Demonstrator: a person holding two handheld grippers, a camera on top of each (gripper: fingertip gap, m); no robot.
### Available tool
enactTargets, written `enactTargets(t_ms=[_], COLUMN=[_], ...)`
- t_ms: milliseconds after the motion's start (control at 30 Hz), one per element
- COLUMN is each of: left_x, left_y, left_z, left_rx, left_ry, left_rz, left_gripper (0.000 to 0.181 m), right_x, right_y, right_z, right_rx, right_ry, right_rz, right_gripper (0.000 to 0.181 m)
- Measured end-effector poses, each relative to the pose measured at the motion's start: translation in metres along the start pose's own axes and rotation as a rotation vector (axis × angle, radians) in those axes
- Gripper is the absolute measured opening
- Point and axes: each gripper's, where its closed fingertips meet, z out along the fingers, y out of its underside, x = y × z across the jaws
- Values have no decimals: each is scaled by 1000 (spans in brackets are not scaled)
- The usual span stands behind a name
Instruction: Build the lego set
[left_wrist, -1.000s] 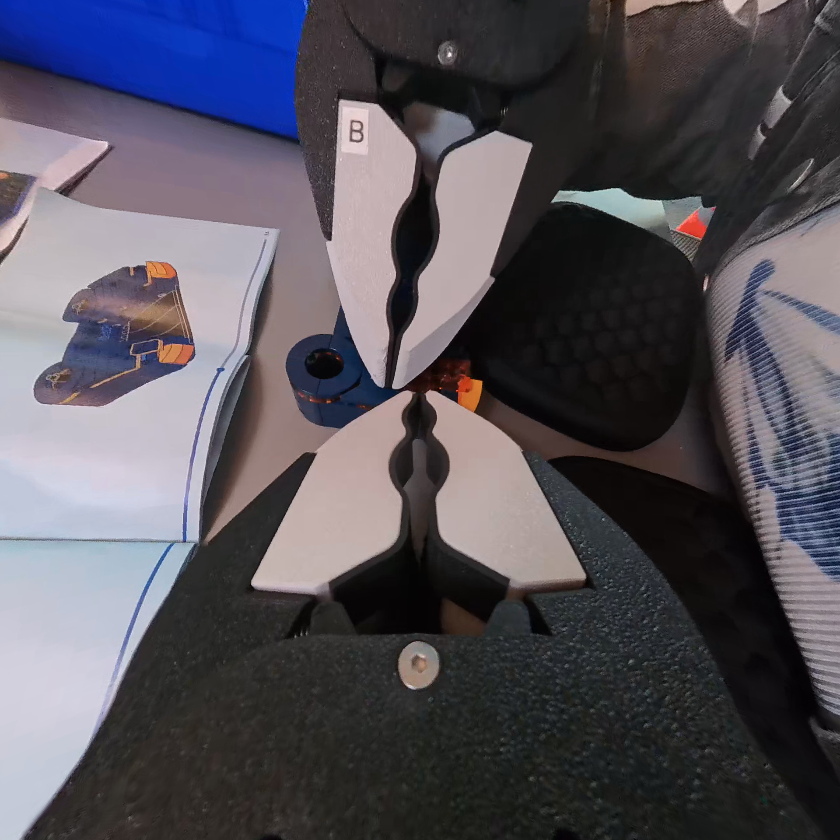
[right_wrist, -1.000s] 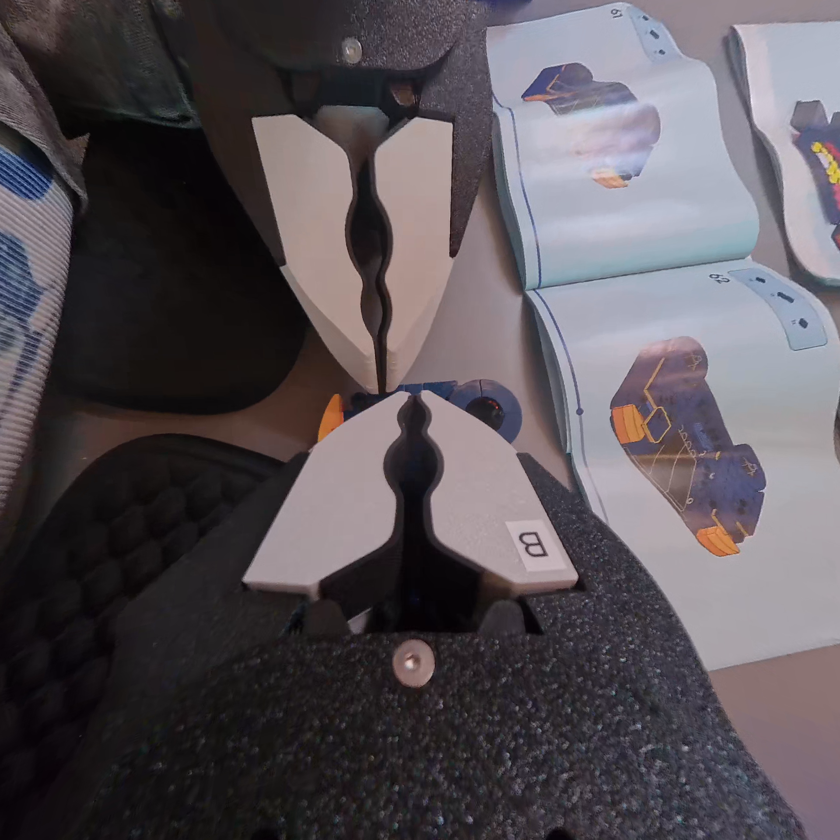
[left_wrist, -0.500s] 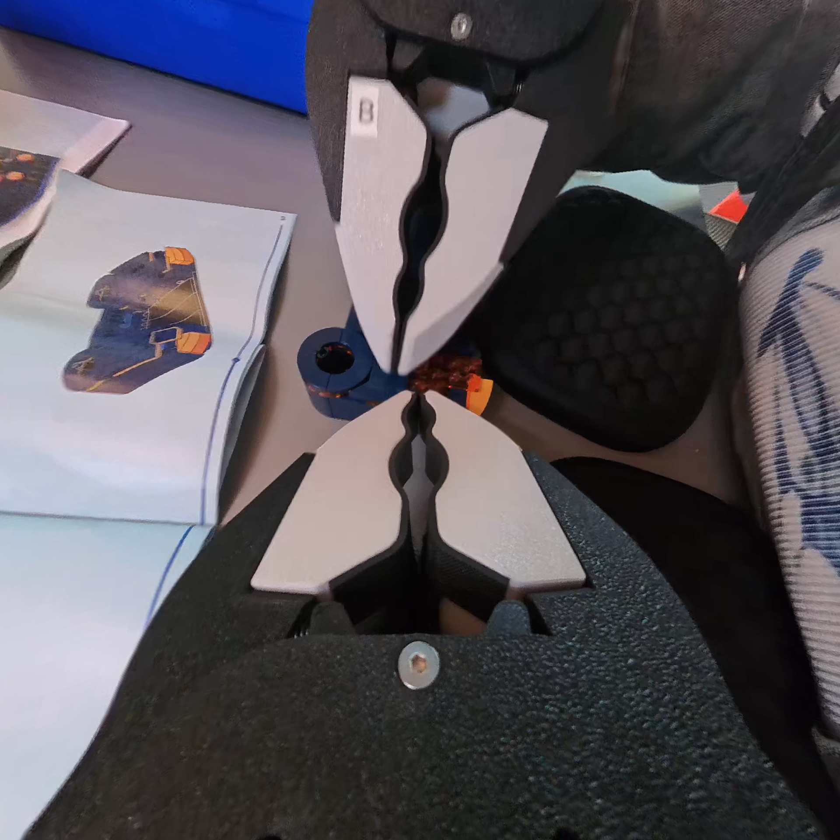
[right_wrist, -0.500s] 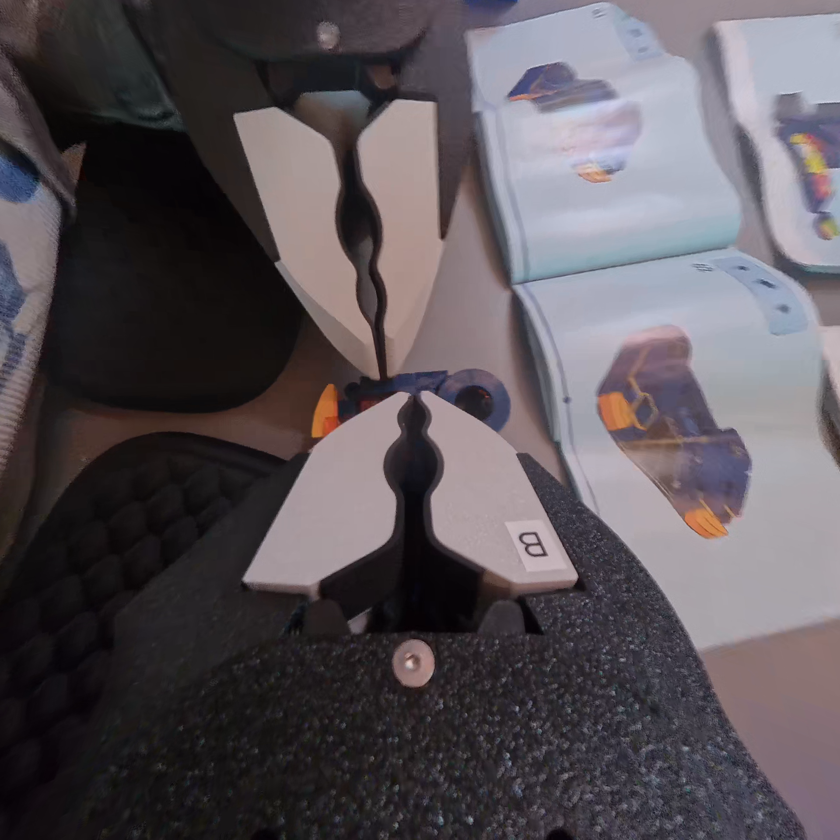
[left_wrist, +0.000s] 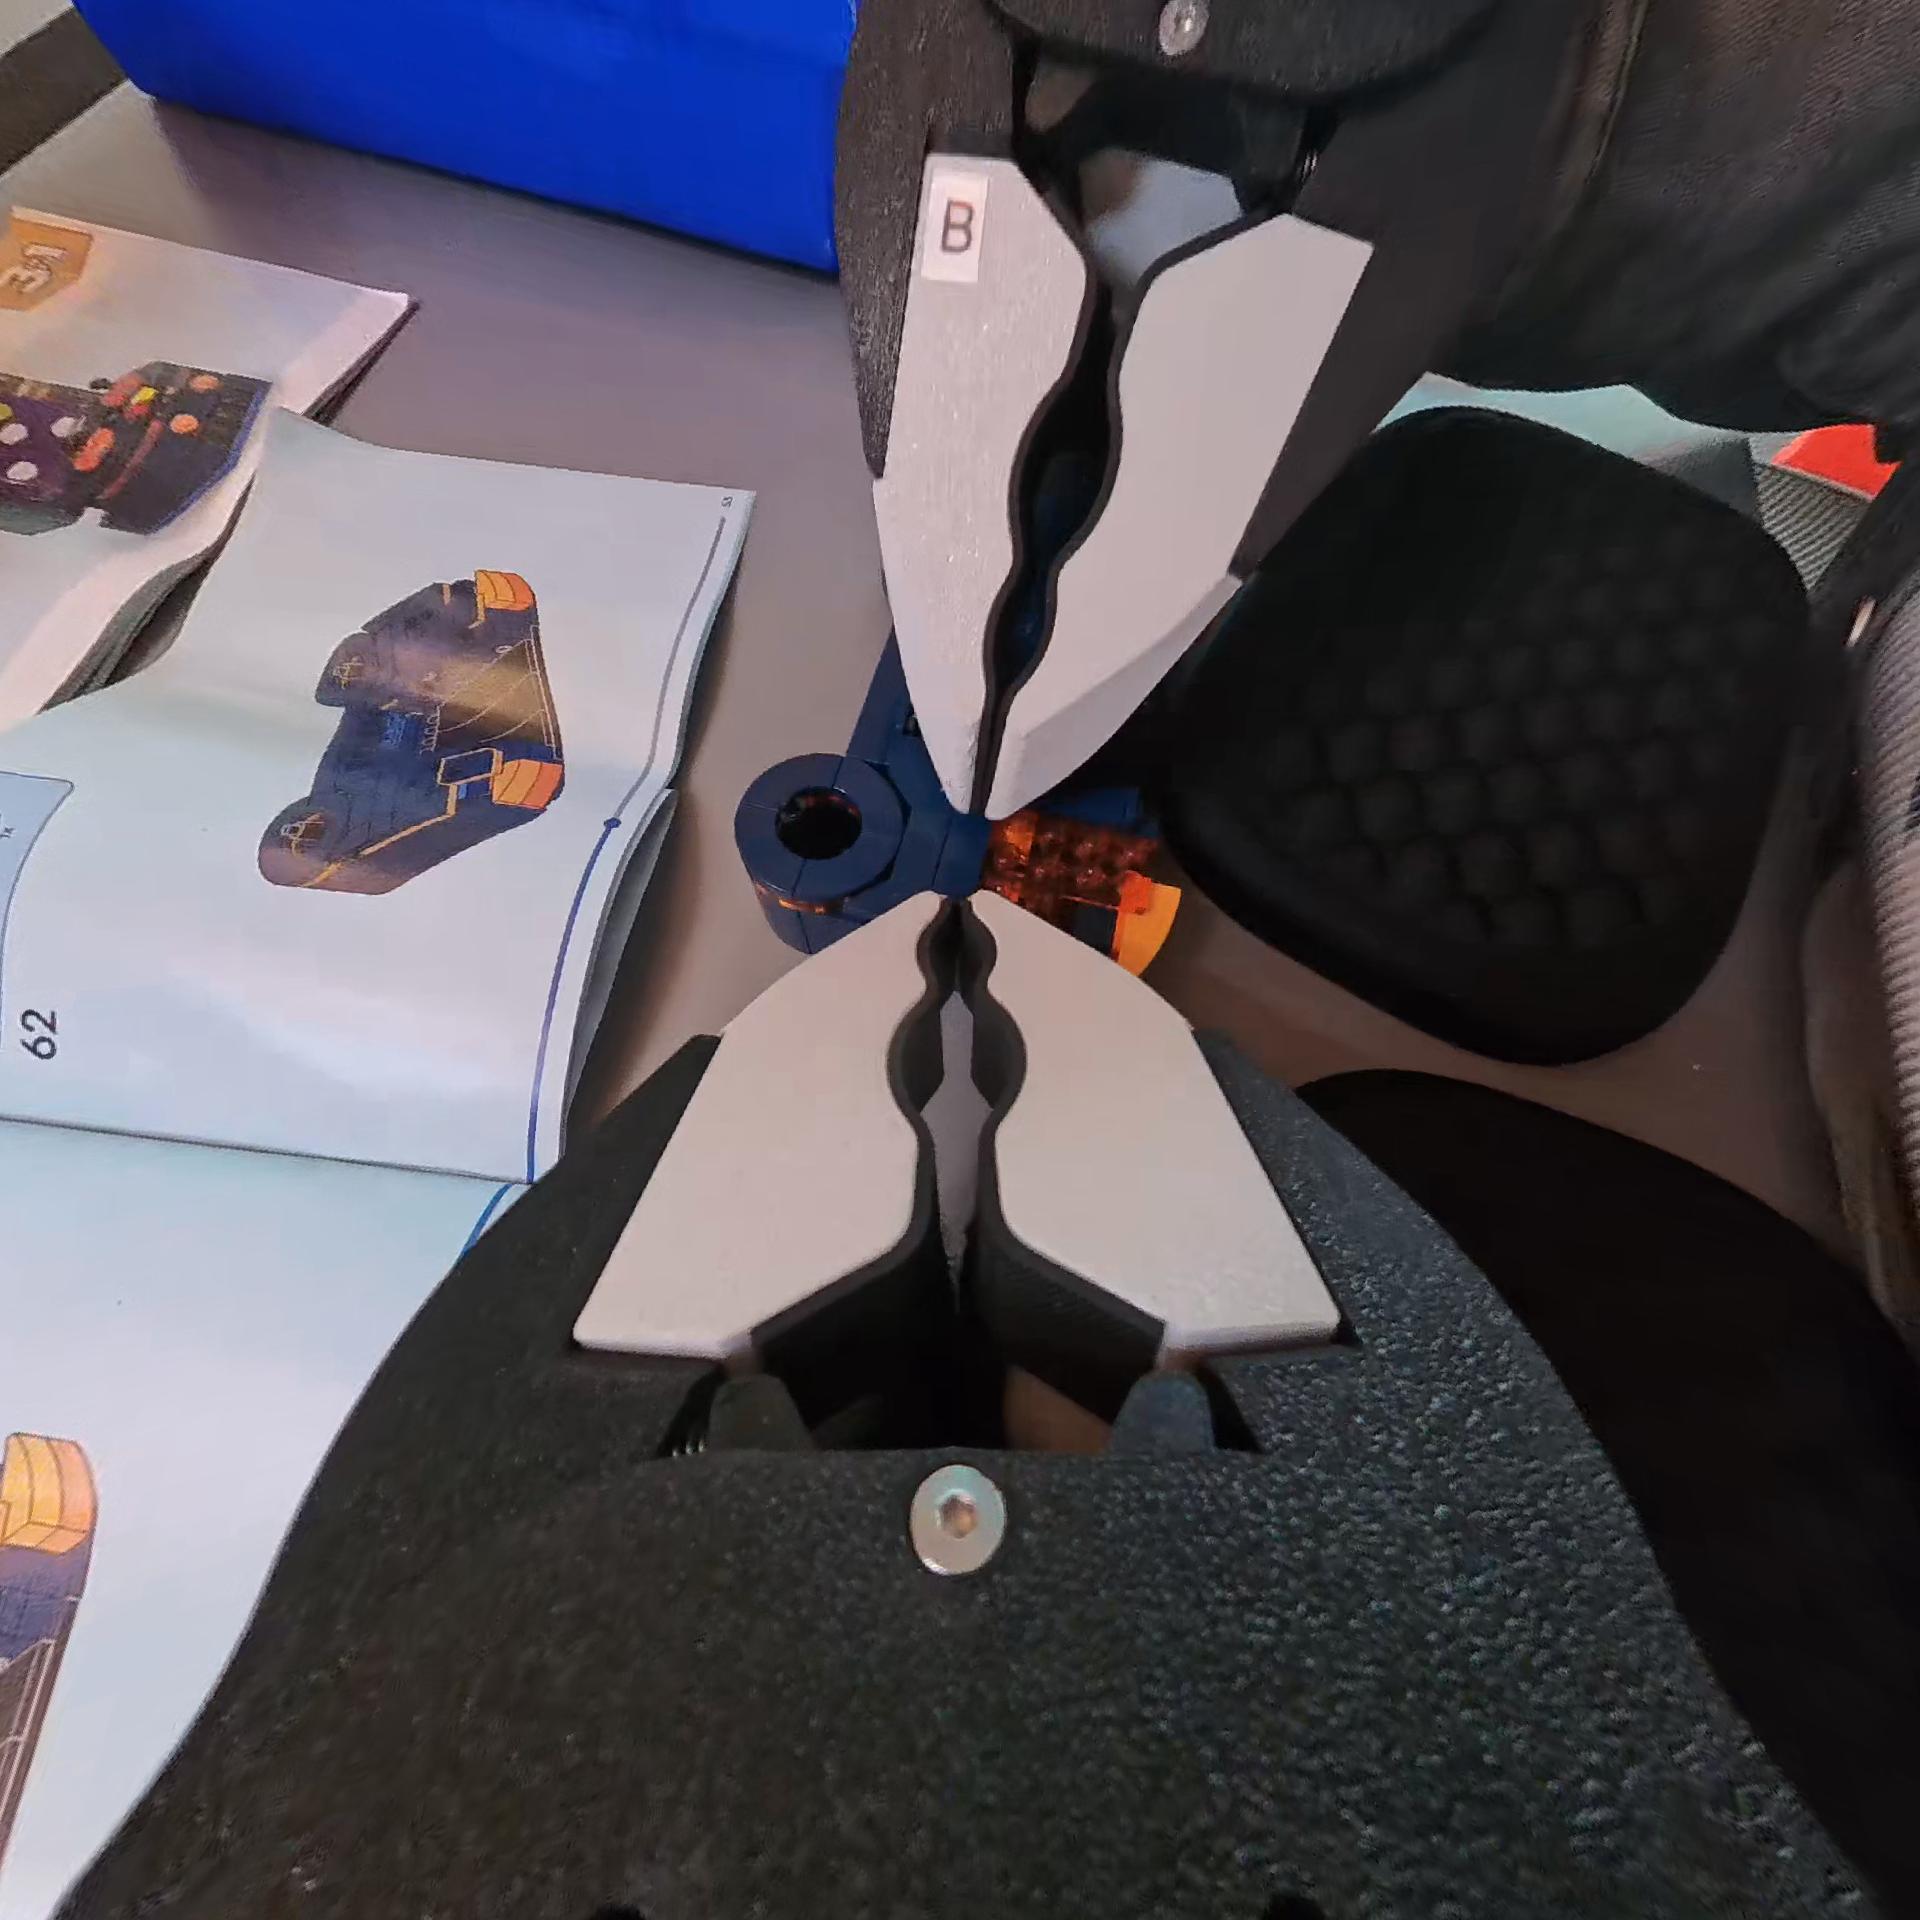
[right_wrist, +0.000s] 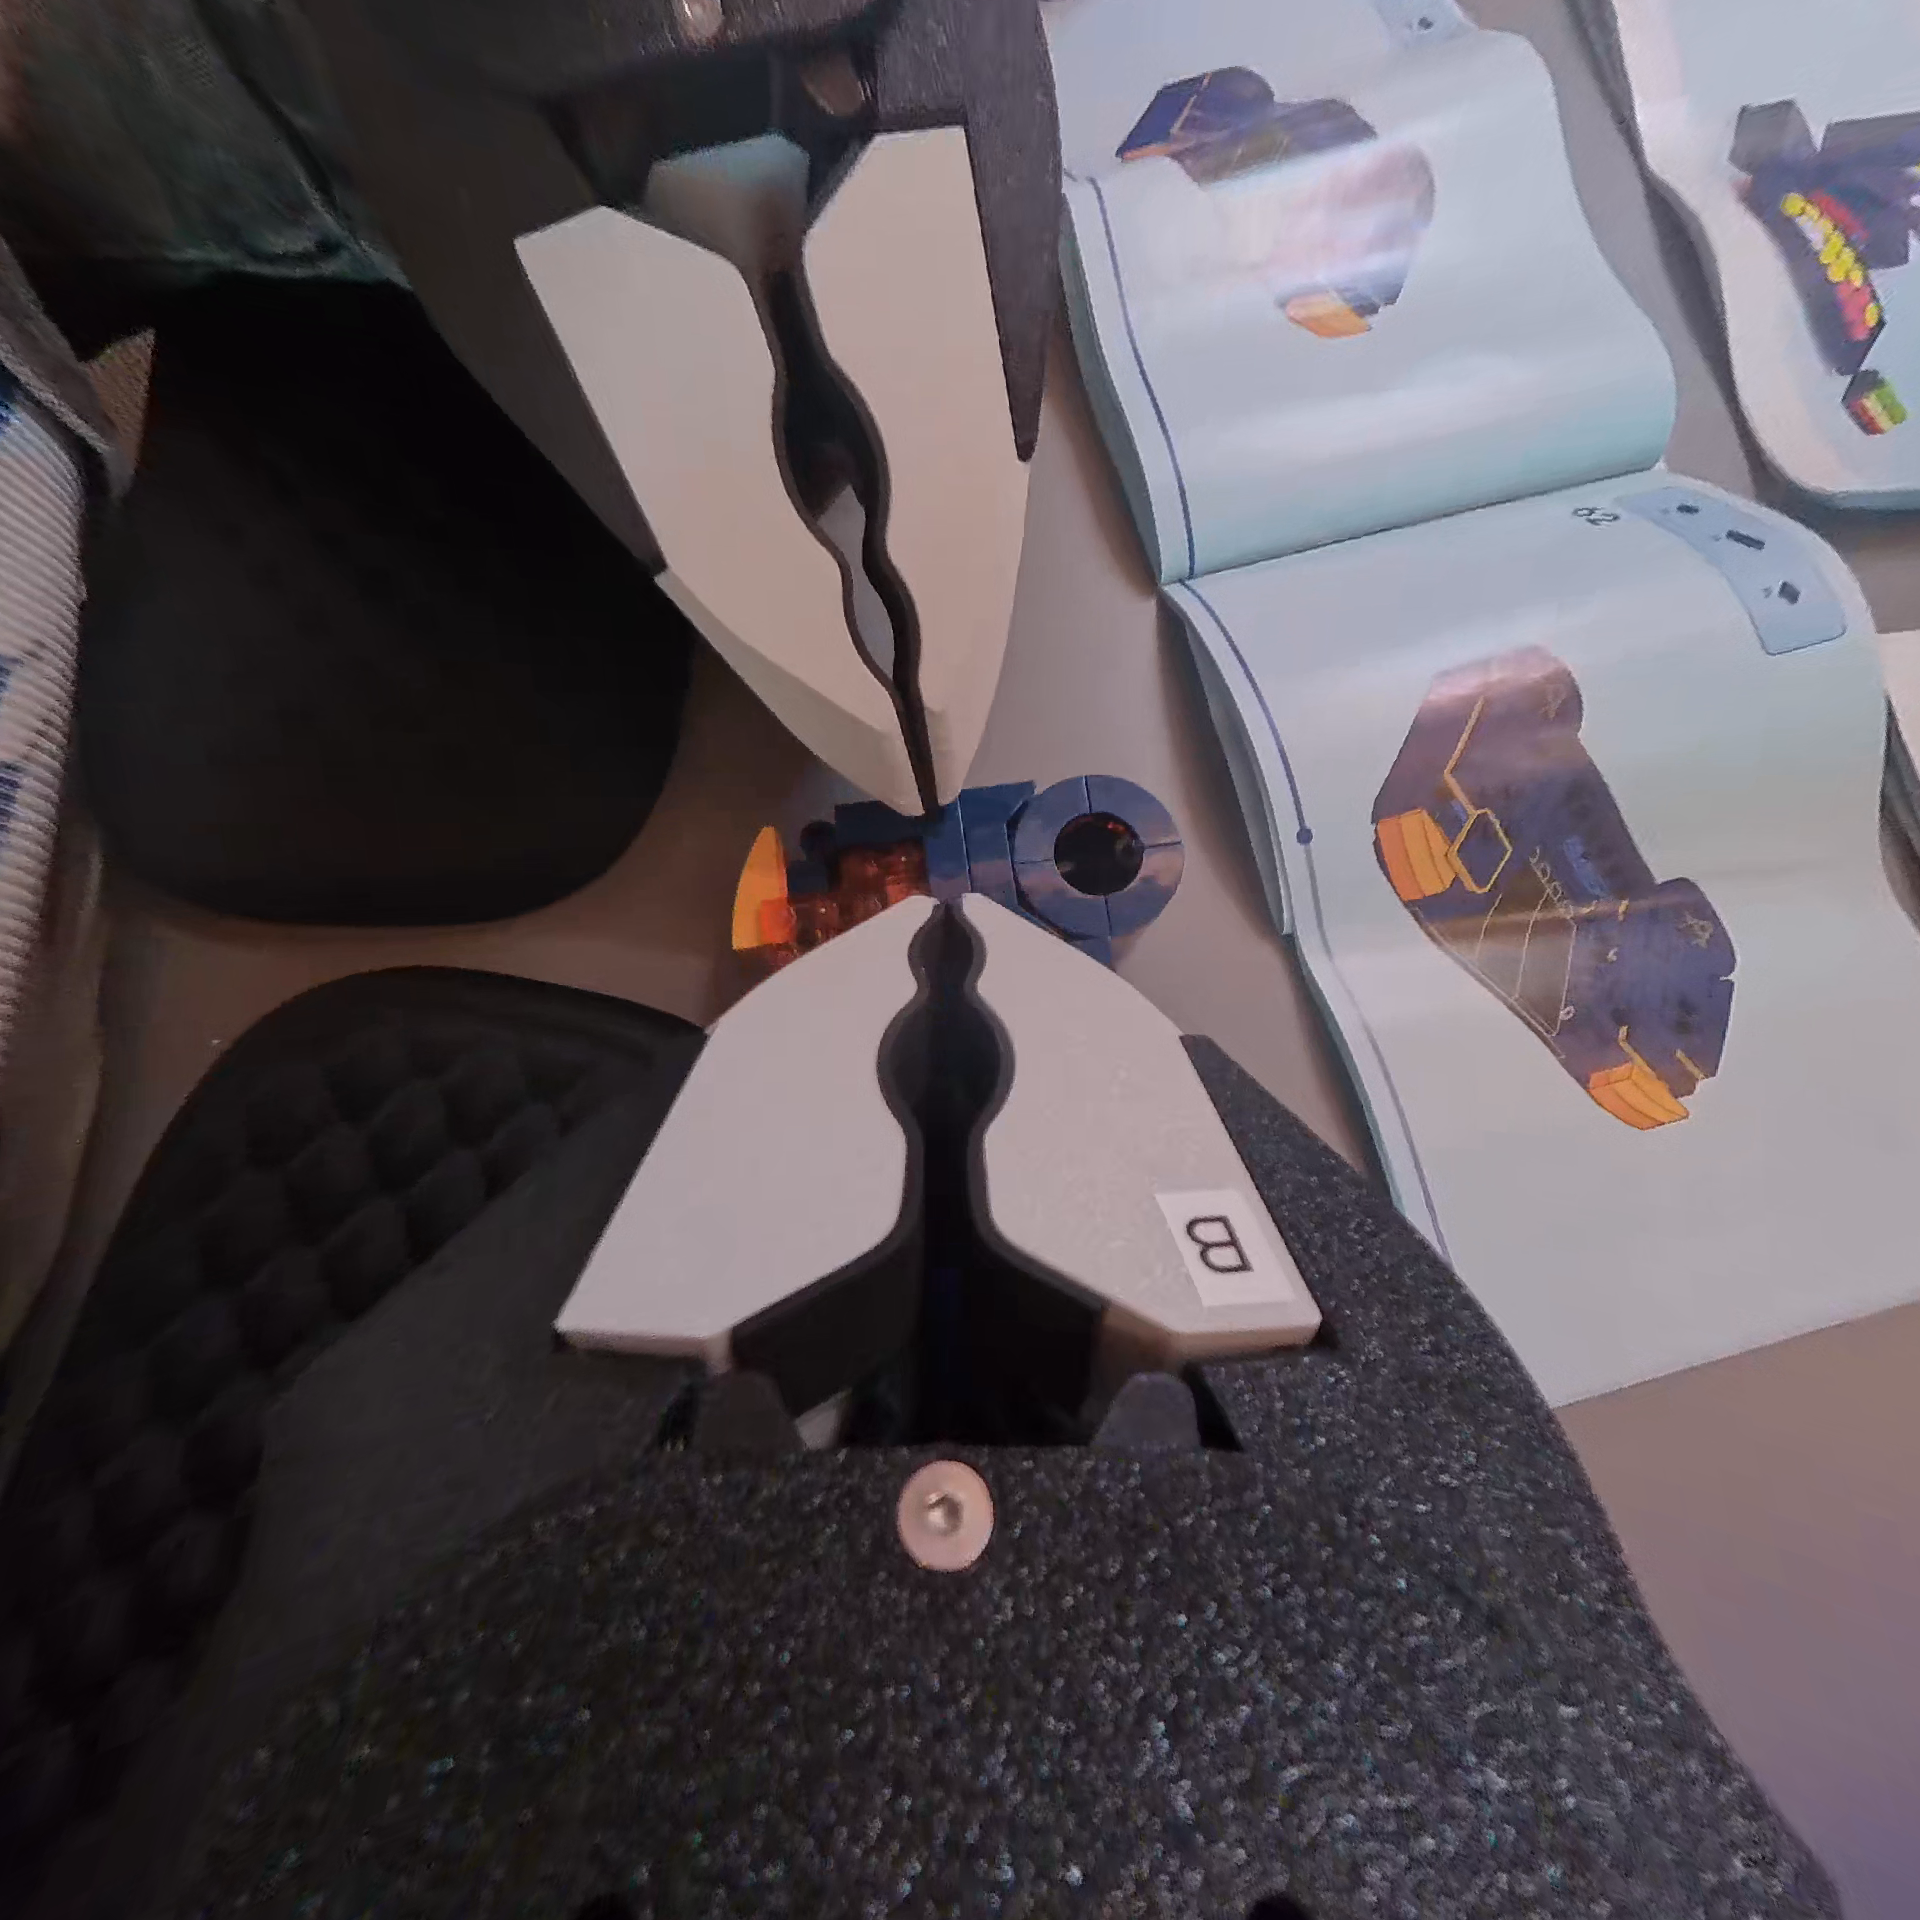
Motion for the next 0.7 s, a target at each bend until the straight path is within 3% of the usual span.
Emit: enactTargets(t_ms=[700], left_x=[-2], left_y=[0], left_z=[2], left_rx=[21], left_ry=[-17], left_rz=[-9], left_gripper=[0], right_x=[2], right_y=[1], right_z=[2], right_rx=[-171], right_ry=[7], right_rz=[97], right_gripper=[0])
